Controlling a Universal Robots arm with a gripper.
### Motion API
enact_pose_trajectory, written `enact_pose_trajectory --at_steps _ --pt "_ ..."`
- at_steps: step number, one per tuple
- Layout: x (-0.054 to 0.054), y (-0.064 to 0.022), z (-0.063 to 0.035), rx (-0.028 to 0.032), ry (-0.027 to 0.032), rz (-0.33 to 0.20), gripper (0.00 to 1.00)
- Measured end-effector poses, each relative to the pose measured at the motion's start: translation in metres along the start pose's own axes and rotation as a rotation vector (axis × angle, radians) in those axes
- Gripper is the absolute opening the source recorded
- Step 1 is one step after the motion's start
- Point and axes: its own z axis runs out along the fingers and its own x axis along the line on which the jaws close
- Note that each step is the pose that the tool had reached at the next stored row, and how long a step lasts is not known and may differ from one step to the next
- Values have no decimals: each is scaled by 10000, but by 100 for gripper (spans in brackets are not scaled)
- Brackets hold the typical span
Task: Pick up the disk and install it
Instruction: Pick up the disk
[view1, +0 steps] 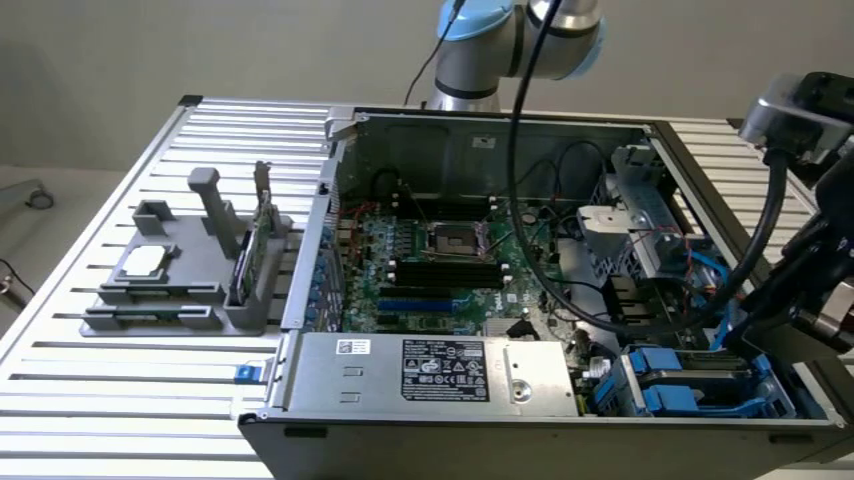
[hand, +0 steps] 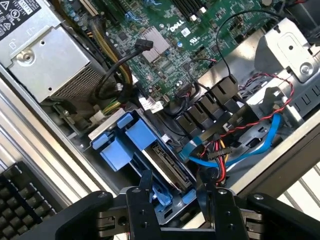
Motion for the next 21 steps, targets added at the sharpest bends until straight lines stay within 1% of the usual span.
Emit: enact_pose_trajectory --at_steps 21 --pt "2 -1 24 260 -146 3814 48"
